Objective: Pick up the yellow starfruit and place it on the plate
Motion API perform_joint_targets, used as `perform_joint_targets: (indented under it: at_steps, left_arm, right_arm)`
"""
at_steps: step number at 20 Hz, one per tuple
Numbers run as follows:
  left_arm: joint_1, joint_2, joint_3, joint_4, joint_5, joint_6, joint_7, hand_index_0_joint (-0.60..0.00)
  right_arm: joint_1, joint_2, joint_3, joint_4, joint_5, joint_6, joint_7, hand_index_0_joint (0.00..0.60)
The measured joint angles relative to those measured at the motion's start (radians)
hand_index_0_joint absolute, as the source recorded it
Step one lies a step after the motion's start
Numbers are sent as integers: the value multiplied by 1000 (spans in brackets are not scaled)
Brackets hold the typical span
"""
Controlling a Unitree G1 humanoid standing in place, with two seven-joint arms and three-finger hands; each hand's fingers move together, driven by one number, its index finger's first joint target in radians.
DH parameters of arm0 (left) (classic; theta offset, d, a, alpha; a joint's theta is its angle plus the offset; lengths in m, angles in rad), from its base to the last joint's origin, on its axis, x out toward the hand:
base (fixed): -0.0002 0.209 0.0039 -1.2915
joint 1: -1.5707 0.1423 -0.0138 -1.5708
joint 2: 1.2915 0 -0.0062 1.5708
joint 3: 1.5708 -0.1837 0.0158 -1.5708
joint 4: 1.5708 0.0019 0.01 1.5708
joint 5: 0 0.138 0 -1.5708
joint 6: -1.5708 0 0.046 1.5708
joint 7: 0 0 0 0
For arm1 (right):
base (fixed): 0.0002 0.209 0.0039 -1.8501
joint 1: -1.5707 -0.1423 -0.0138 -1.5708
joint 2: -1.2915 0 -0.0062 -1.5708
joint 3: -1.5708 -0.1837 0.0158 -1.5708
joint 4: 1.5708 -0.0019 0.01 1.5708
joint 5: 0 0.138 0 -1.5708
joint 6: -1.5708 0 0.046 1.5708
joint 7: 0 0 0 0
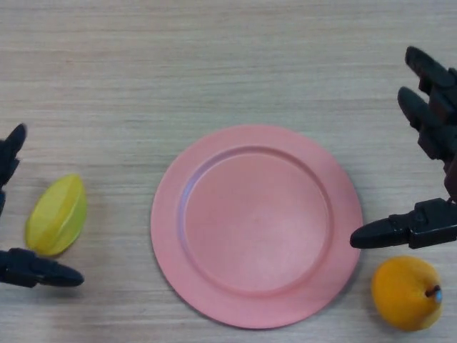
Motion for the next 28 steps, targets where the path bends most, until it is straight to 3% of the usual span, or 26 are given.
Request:
perform_joint_targets:
  at_steps: [4,5,6,7,8,9,10,11,12,14,15,16,17,18,19,20,22,25,27,28]
  left_arm:
    - [-30,8,-55,95,24,-39,69,0]
    - [-44,9,-74,130,24,-84,79,-50]
    - [-48,9,-83,147,24,-114,97,-151]
    - [-52,9,-85,153,25,-124,100,-279]
    - [-55,12,-85,163,26,-135,109,-338]
    - [-55,12,-85,175,62,-148,125,-425]
    - [-55,12,-85,185,67,-161,132,-483]
    - [-55,12,-85,196,67,-186,143,-566]
    - [-55,12,-85,196,61,-201,149,-600]
    - [-56,12,-85,195,59,-212,150,-600]
    - [-57,12,-85,195,46,-212,150,-450]
    - [-58,12,-85,195,43,-212,150,-350]
    - [-62,12,-85,194,43,-212,151,-300]
    - [-66,12,-85,187,42,-212,151,-400]
    - [-74,12,-85,170,42,-212,157,-542]
    - [-83,12,-85,156,42,-211,174,-600]
    - [-107,13,-84,110,42,-211,218,-600]
    - [-116,13,-87,74,43,-210,225,-600]
    - [-100,-11,-127,-30,48,-163,200,-600]
    - [-95,-39,-154,-84,53,-160,165,-600]
  right_arm:
    - [7,0,-6,-32,40,15,-2,0]
    - [7,0,-5,-36,46,21,-1,0]
    - [8,0,-5,-38,46,32,-2,0]
    - [10,0,-6,-38,45,37,-2,50]
    - [10,0,-6,-38,45,37,-2,150]
    - [10,0,-8,-38,43,37,-2,300]
    - [10,0,-9,-37,40,37,-2,400]
    - [10,0,-12,-37,37,37,-1,542]
    - [10,0,-18,-37,37,37,-1,600]
    - [10,-1,-26,-37,37,36,-1,600]
    - [10,-1,-26,-37,36,36,-1,600]
    - [10,-1,-26,-36,36,36,-1,600]
    - [9,-1,-26,-35,36,36,-1,600]
    - [9,-1,-26,-34,36,36,-1,600]
    - [8,-1,-26,-32,36,36,-2,600]
    - [7,-1,-26,-30,37,36,-2,600]
    - [3,-2,-26,-28,37,36,-2,600]
    - [-4,-2,-27,-28,37,36,-2,199]
    - [-5,-3,-39,-25,37,36,-2,0]
    - [-6,-4,-42,-25,37,36,-8,0]
